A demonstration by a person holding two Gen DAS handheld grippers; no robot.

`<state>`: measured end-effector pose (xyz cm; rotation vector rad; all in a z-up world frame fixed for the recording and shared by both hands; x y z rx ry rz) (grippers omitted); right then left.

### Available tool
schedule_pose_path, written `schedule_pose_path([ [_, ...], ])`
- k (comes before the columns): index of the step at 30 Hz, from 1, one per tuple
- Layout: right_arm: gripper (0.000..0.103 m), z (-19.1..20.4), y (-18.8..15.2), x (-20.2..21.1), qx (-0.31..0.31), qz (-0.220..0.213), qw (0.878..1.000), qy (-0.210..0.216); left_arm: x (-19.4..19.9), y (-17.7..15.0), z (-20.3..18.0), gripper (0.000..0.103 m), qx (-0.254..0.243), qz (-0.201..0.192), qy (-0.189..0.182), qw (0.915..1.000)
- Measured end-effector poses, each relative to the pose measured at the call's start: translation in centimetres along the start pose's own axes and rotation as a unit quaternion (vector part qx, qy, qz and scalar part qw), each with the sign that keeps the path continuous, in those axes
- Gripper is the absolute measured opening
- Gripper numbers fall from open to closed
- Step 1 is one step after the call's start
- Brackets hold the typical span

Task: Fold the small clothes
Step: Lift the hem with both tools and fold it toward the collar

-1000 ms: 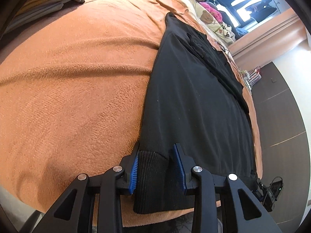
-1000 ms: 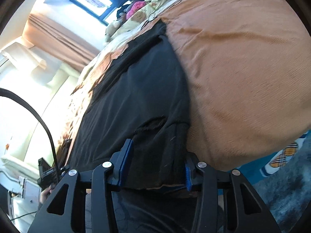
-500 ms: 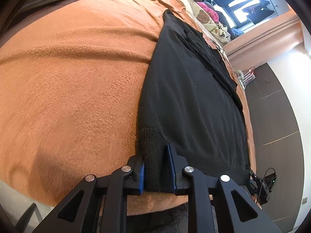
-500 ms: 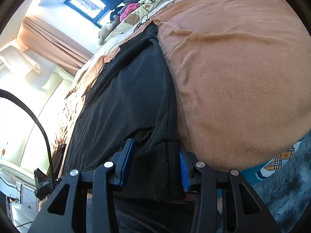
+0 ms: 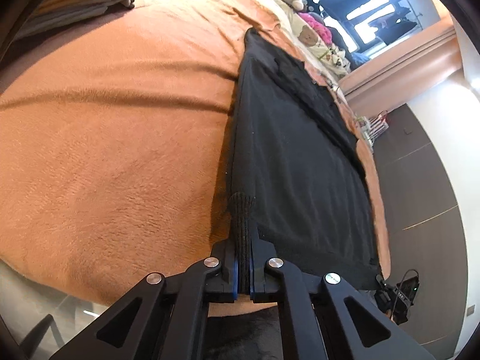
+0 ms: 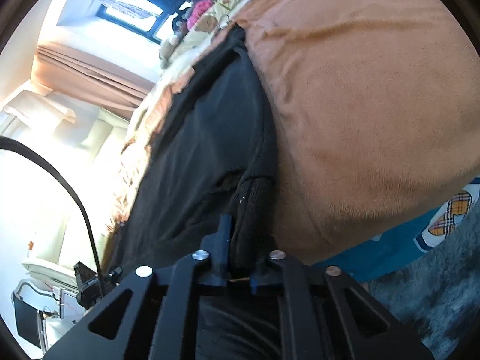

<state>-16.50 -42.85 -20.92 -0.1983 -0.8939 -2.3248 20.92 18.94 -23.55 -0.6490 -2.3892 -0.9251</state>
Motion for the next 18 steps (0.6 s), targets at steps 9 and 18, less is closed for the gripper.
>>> schedule_pose_path([
  [9, 0.004, 4.2, 2.0, 2.7, 0.063, -0.026, 0.997, 0.027, 3.2, 1.6, -2.9, 0.003, -0.017, -0.043, -0.008, 0.9989],
  [18, 0.004, 7.4, 2.5, 6.0, 0.113, -0.052, 0.991, 0.045, 7.6, 2.4, -4.8, 0.003, -0.027, -0.074, -0.033, 0.9964],
])
Point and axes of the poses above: each gripper's, at about its wrist camera, not at the fingertips, and x roughly against the way its jaws point, z to its left, y to its top, the point moved 7 cm from there along -x, roughly the way its jaws point, and after that the axes turned 10 degrees about -z, right-handed, at the moved point
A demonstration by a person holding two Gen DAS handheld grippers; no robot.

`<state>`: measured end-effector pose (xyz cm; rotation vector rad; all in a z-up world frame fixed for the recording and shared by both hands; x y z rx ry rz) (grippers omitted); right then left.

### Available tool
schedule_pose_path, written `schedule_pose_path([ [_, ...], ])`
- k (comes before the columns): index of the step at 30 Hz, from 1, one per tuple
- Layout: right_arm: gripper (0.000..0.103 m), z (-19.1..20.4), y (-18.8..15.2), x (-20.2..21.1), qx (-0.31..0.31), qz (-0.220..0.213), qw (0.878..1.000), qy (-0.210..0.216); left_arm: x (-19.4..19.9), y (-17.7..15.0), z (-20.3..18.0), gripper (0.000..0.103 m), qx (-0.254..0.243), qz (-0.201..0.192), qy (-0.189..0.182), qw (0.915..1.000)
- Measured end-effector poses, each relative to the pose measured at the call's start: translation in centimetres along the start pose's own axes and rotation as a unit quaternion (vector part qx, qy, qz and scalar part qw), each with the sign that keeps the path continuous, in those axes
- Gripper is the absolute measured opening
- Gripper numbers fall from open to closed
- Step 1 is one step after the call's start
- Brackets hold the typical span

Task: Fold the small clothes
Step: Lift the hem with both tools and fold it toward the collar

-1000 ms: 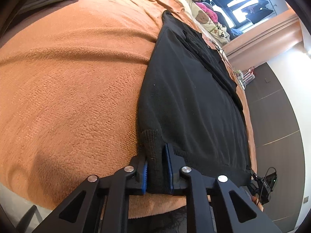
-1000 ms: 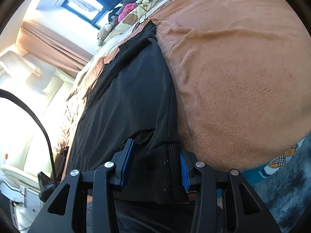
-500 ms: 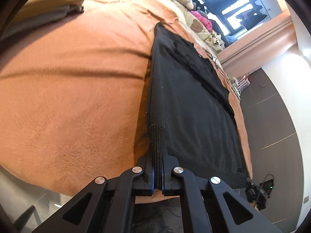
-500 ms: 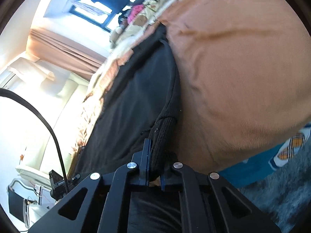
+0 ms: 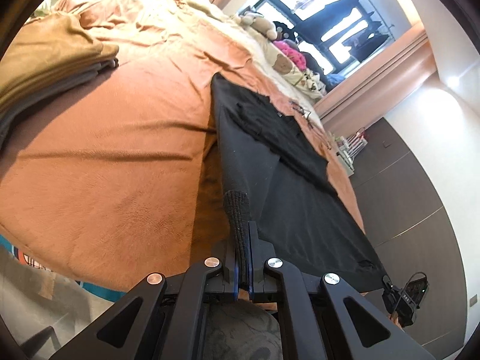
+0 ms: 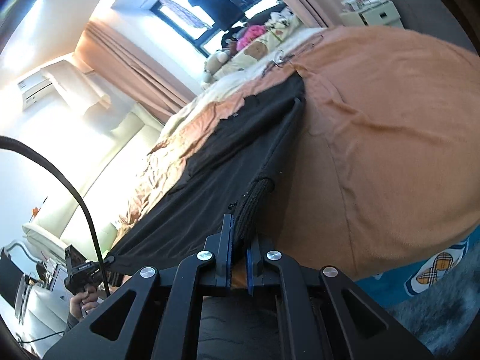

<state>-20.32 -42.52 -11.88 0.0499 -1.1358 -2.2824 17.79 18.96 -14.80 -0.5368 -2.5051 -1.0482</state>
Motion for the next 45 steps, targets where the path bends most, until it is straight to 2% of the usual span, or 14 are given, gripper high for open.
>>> schedule_pose_path([
  [8, 0.003, 1.2, -0.2, 2.9, 0.009, -0.011, 0.999, 0.029, 4.2, -1.2, -0.7, 0.003, 0.002, -0.012, -0.002, 0.9999],
  [12, 0.003, 0.8, -0.3, 4.7, 0.002, -0.026, 0.999, 0.042, 6.7, -2.8, -0.9, 0.003, 0.004, -0.012, 0.002, 0.9999],
  [21, 0.003, -0.4, -1.9, 7.8, 0.000, -0.054, 0.996, 0.064, 9.7, -6.4, -1.7, 0.003, 0.009, -0.011, 0.010, 0.9999],
  [28, 0.003, -0.9, -3.1, 9.6, 0.002, -0.060, 0.995, 0.079, 12.9, -6.6, -2.3, 0.003, 0.006, -0.033, 0.005, 0.9994],
  [38, 0.003, -3.0, -3.0, 7.8, -0.014, -0.056, 0.996, 0.069, 10.6, -7.3, -1.1, 0.003, 0.016, -0.001, 0.020, 0.9997],
  [45, 0.003, -2.4, -0.4, 6.4, -0.008, -0.061, 0.996, 0.072, 9.8, -5.0, -1.4, 0.003, 0.027, -0.008, 0.007, 0.9996],
])
Point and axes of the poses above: each gripper's, at about its wrist camera, not at the fingertips, and x roughly against the way its jaws point, z to its left, y to its top, the point moved 7 cm from there along -x, roughly the way its jaws point, and after that the axes turned 10 degrees about -z, right-handed, at the moved point
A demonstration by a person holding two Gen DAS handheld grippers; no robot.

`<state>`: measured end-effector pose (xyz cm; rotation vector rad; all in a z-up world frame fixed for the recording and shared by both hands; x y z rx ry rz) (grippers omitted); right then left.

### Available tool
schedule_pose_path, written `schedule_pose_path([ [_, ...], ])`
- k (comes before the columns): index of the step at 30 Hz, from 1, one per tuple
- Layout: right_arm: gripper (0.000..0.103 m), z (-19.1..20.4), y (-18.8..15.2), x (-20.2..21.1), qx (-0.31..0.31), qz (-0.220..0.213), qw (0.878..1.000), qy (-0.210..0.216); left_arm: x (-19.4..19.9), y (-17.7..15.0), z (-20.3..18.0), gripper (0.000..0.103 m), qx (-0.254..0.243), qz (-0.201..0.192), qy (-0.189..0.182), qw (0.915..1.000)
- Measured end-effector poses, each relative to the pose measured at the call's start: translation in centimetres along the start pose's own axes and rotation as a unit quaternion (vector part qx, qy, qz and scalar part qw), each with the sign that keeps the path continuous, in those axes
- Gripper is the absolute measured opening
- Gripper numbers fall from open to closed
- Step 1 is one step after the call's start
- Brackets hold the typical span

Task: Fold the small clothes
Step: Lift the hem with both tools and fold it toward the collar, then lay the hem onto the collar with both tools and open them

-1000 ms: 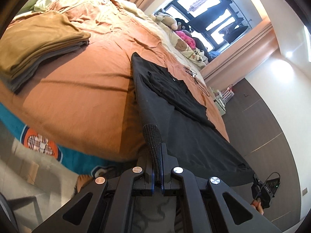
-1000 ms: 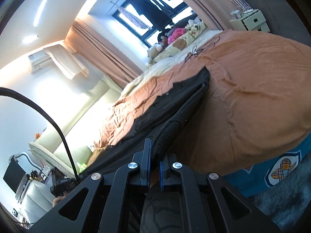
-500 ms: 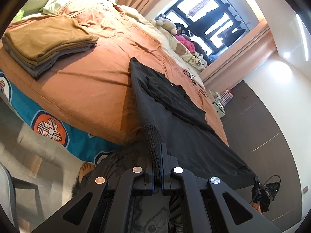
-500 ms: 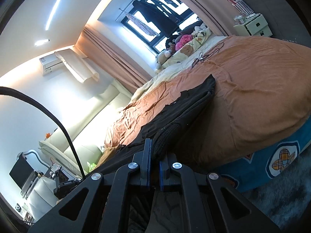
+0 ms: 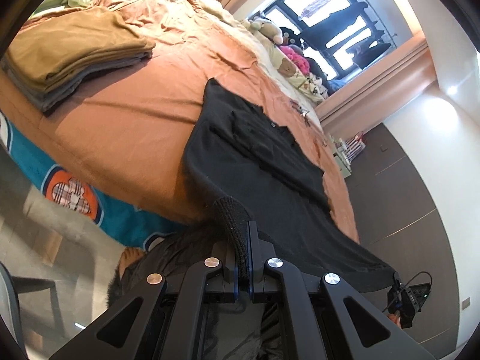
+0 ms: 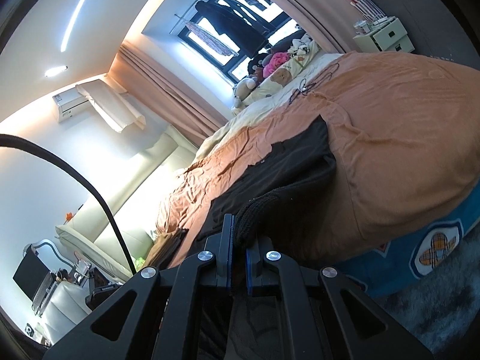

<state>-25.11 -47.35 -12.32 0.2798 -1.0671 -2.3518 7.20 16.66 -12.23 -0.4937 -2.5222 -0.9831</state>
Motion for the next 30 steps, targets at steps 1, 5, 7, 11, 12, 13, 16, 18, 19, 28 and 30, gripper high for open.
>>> schedule_pose_path([
  [1, 0.003, -0.1, 0.0, 0.1, 0.002, -0.001, 1.000, 0.001, 0.0, 0.4, -0.3, 0.003, -0.001, -0.002, -0.003, 1.0000],
  [5, 0.003, 0.3, 1.5, -0.9, 0.011, -0.008, 1.000, 0.002, -0.4, 2.6, -1.9, 0.003, -0.007, -0.015, -0.015, 0.9998],
  [7, 0.003, 0.2, 1.9, -1.1, 0.013, -0.011, 1.000, 0.005, -0.6, 3.8, -2.9, 0.003, -0.013, -0.023, -0.022, 0.9994],
  [11, 0.003, 0.4, 3.0, -2.3, 0.018, -0.019, 1.000, 0.010, -1.5, 6.1, -4.3, 0.003, -0.022, -0.034, -0.032, 0.9987],
  [12, 0.003, 0.5, 3.1, -2.6, 0.019, -0.020, 1.000, 0.011, -1.8, 6.7, -4.6, 0.003, -0.024, -0.036, -0.033, 0.9985],
  [13, 0.003, 0.6, 3.5, -3.0, 0.020, -0.022, 0.999, 0.013, -2.1, 7.1, -4.9, 0.003, -0.026, -0.038, -0.034, 0.9983],
  [16, 0.003, 0.8, 4.2, -4.3, 0.025, -0.027, 0.999, 0.016, -3.0, 8.4, -5.5, 0.003, -0.032, -0.042, -0.037, 0.9979],
  [18, 0.003, 0.5, 4.3, -5.1, 0.025, -0.029, 0.999, 0.016, -3.8, 9.3, -5.9, 0.003, -0.034, -0.044, -0.038, 0.9977],
  [19, 0.003, 0.2, 4.6, -5.7, 0.024, -0.030, 0.999, 0.016, -4.1, 9.7, -6.1, 0.003, -0.035, -0.045, -0.038, 0.9977],
  [28, 0.003, -1.4, 5.9, -10.7, 0.018, -0.023, 1.000, 0.000, -8.4, 12.7, -7.0, 0.003, -0.042, -0.044, -0.029, 0.9978],
  [30, 0.003, -1.7, 6.3, -12.3, 0.013, -0.019, 1.000, -0.006, -9.8, 13.4, -6.9, 0.003, -0.042, -0.042, -0.025, 0.9979],
])
Point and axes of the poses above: each gripper's, at about its wrist camera, not at the fingertips, and x roughly against the way its jaws point, z to its left, y to its top, the point moved 7 cm from there along -x, roughly the way its jaws point, and after that the axes turned 10 degrees about -z, right-handed, at the moved point
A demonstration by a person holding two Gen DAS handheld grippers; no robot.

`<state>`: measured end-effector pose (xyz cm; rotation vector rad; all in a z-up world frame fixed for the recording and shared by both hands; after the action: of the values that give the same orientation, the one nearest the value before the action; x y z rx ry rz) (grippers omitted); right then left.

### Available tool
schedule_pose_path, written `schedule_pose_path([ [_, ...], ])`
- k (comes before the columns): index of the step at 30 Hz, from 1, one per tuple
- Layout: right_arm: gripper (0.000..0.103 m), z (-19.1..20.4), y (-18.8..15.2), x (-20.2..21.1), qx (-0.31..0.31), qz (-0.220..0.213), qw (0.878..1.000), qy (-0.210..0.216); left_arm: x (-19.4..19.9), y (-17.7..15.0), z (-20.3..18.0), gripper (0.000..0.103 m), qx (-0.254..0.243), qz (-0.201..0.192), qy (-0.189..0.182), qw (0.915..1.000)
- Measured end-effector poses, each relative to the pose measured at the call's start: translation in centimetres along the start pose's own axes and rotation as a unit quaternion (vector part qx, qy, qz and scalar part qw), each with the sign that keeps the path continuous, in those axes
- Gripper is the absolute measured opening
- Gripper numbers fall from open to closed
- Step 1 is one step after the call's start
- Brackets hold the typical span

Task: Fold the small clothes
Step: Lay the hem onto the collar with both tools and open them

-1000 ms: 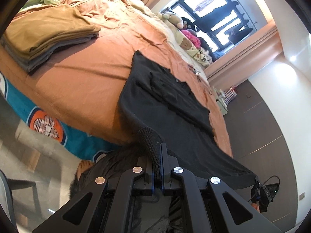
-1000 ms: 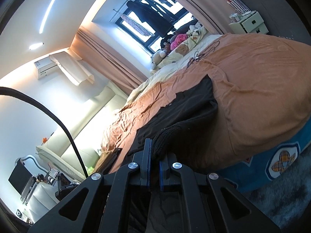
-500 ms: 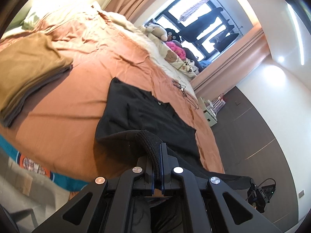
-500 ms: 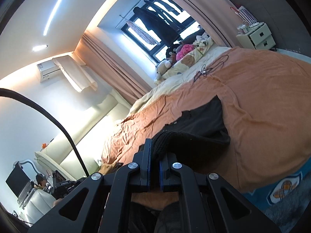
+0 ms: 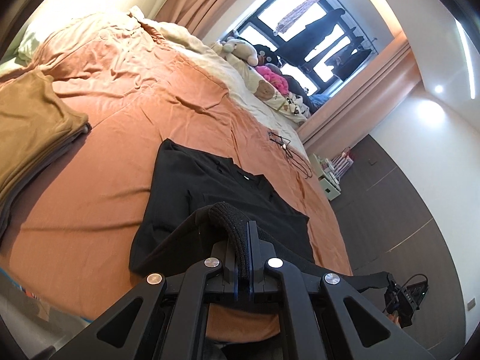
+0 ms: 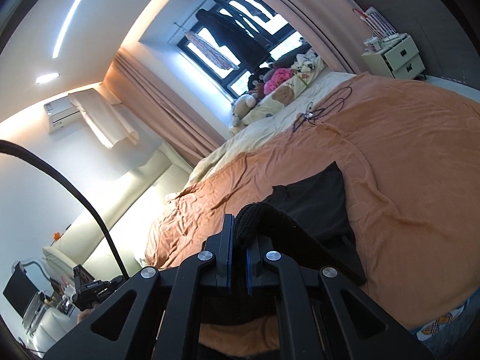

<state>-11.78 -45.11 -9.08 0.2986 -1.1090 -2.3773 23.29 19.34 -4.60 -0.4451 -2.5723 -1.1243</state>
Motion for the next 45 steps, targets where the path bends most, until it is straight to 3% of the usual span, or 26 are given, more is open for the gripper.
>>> schedule_pose_path([
  [20, 0.003, -1.0, 4.7, -16.1, 0.018, 0.065, 0.996, -0.061, -14.9, 5.8, 3.8, 0.003, -0.002, 0.032, 0.052, 0.9981],
  [34, 0.003, -3.7, 4.2, -25.3, 0.020, 0.120, 0.982, -0.146, -24.9, 4.7, 9.6, 0.003, 0.007, 0.087, 0.111, 0.9900],
  [38, 0.004, -4.3, 2.8, -26.9, 0.028, 0.148, 0.974, -0.172, -27.2, 3.3, 11.3, 0.004, 0.003, 0.115, 0.139, 0.9835],
  [42, 0.007, -4.2, 2.1, -27.5, 0.051, 0.183, 0.962, -0.198, -27.8, 2.4, 11.9, 0.012, -0.010, 0.142, 0.158, 0.9770],
  [43, 0.012, -3.7, 2.0, -27.3, 0.059, 0.189, 0.960, -0.197, -27.6, 2.4, 12.0, 0.015, -0.012, 0.142, 0.156, 0.9773],
  [44, 0.024, -3.3, 2.2, -27.2, 0.064, 0.188, 0.960, -0.196, -27.4, 2.4, 11.9, 0.023, -0.013, 0.141, 0.157, 0.9774],
  [45, 0.034, -2.9, 2.4, -27.0, 0.070, 0.186, 0.960, -0.195, -26.9, 2.7, 12.0, 0.041, -0.021, 0.137, 0.166, 0.9763],
])
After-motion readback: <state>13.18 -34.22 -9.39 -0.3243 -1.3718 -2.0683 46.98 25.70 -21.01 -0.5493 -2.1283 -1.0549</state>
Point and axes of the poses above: each gripper's, at about its wrist camera, not at the fingertips, and x roughly against the way its jaws point, z to its left, y to its top, the point moved 7 cm from there along -x, roughly the way its jaws point, and after that the axes turned 10 degrees about -z, right-handed, at the moved point
